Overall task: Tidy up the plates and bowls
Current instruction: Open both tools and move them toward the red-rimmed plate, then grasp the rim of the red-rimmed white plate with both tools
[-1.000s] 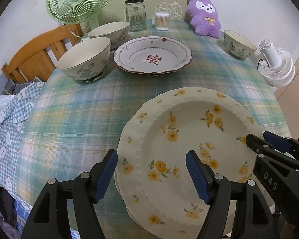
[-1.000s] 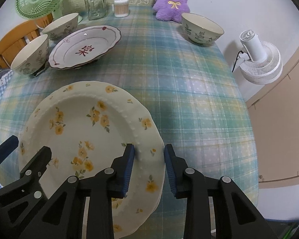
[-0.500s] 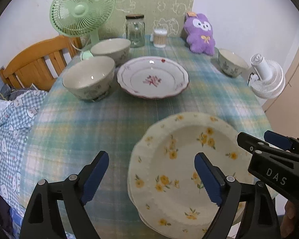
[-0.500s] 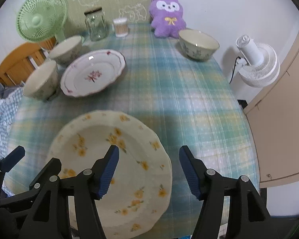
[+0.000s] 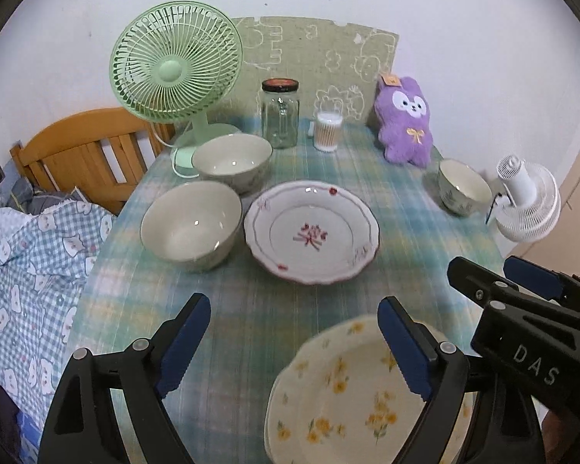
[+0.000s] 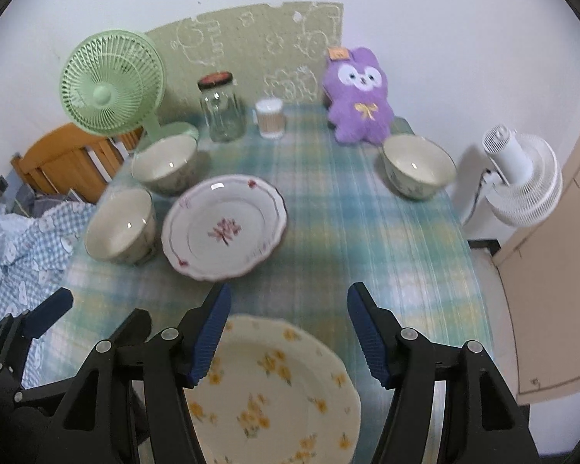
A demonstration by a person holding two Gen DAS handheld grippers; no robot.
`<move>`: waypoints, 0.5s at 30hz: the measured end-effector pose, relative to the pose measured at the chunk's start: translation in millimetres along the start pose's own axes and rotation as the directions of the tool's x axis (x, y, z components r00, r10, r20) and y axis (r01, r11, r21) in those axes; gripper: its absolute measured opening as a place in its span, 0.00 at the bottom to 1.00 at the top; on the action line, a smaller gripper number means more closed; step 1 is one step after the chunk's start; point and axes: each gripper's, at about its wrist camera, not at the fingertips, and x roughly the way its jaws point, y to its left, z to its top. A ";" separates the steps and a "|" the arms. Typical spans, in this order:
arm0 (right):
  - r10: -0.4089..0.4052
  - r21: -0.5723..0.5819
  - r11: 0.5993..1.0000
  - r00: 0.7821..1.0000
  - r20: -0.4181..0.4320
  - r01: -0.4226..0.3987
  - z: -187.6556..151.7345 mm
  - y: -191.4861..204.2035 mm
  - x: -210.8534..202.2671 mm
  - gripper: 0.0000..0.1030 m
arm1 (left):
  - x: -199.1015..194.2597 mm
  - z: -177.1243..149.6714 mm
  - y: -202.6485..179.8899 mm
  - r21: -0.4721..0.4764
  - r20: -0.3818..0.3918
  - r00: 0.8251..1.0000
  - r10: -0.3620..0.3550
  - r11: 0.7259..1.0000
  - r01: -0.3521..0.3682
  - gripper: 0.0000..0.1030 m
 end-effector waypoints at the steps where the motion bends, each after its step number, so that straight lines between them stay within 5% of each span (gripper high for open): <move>1: 0.002 -0.005 1.000 1.000 0.001 -0.002 3.8 0.4 1.8 0.64 | 2.6 3.7 -0.4 -0.006 0.000 1.000 0.007 1.000 -0.007 0.87; 15: 0.062 -0.107 0.992 0.998 -0.013 -0.063 59.3 5.2 72.4 0.64 | 65.4 43.1 -2.3 -0.116 -0.054 0.994 0.093 0.988 -0.099 0.86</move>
